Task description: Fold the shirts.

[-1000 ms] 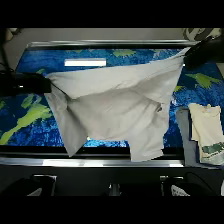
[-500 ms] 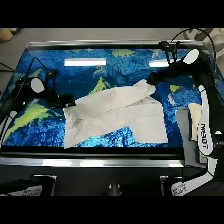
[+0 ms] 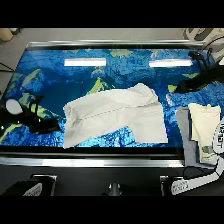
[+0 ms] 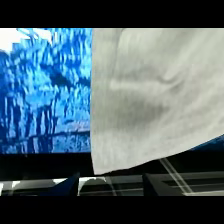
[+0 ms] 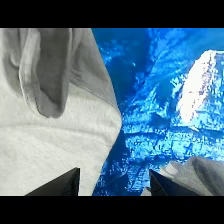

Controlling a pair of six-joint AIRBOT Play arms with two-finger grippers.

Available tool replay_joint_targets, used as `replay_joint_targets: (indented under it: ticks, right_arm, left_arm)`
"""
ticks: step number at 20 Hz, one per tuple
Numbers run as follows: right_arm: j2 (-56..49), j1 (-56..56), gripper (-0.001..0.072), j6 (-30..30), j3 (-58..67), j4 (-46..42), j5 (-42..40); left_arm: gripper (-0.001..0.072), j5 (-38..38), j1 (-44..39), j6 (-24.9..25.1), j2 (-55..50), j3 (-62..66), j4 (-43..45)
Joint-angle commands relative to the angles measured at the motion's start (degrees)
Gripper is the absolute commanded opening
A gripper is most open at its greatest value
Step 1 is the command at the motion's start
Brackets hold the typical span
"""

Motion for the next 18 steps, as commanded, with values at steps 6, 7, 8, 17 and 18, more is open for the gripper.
replay_joint_targets:
  ticks: [6,7,8,17,18]
  right_arm:
    - [0.07,-1.66,0.0433,-0.61,-0.26,0.37,1.33]
    - [0.07,-1.66,0.0433,-0.81,-0.26,0.37,1.36]
    - [0.07,-1.66,0.0433,-0.96,-0.26,0.35,1.36]
    - [0.07,-1.66,0.0434,-1.18,-0.26,0.15,1.84]
    - [0.07,-1.66,0.0434,-1.18,-0.26,-0.15,2.21]
  left_arm:
    - [0.0497,16.31,-0.2,0.92,4.79,-21.97,-9.92]
    - [0.0497,17.38,-0.33,0.94,4.2,-21.94,-9.92]
    - [0.0497,18.08,-0.44,0.94,3.72,-21.94,-9.92]
    - [0.0488,20.35,-0.48,1.99,-0.94,-22.01,-10.1]
    - [0.0347,20.33,-0.48,1.95,-1.36,-22.01,-10.1]
